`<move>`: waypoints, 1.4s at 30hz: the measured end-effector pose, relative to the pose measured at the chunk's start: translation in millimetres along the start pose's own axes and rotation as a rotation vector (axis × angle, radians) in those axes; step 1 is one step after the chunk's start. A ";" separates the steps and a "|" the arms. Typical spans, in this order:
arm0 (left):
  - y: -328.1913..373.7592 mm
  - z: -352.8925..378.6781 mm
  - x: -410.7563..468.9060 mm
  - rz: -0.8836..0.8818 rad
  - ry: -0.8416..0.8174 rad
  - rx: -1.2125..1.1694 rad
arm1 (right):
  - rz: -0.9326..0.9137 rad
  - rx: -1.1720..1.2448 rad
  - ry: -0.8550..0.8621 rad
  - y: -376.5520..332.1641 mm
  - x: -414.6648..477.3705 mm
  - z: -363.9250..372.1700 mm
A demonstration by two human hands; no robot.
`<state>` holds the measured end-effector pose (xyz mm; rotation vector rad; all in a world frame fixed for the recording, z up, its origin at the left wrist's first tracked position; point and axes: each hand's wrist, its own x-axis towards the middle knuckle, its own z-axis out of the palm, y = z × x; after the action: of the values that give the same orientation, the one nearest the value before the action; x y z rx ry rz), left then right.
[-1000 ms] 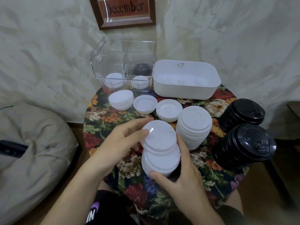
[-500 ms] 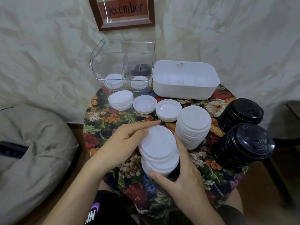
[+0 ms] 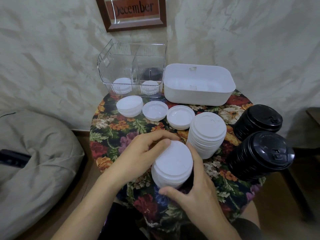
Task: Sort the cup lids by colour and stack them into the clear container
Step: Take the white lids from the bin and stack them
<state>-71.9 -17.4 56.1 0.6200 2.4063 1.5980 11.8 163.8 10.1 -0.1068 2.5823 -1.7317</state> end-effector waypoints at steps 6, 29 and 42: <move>-6.0 5.1 2.9 -0.021 -0.061 -0.077 | -0.018 -0.031 0.037 5.8 -0.2 1.6; -31.2 8.6 -4.4 -0.084 -0.040 -0.379 | 0.002 0.029 0.019 -2.8 14.2 6.4; -85.7 -53.2 63.5 0.013 0.661 0.678 | 0.027 0.031 0.032 -5.6 12.1 8.1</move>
<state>-169.2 -62.4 4.0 0.1880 3.4771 1.0574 0.5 153.2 12.3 -0.0434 2.5649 -1.7788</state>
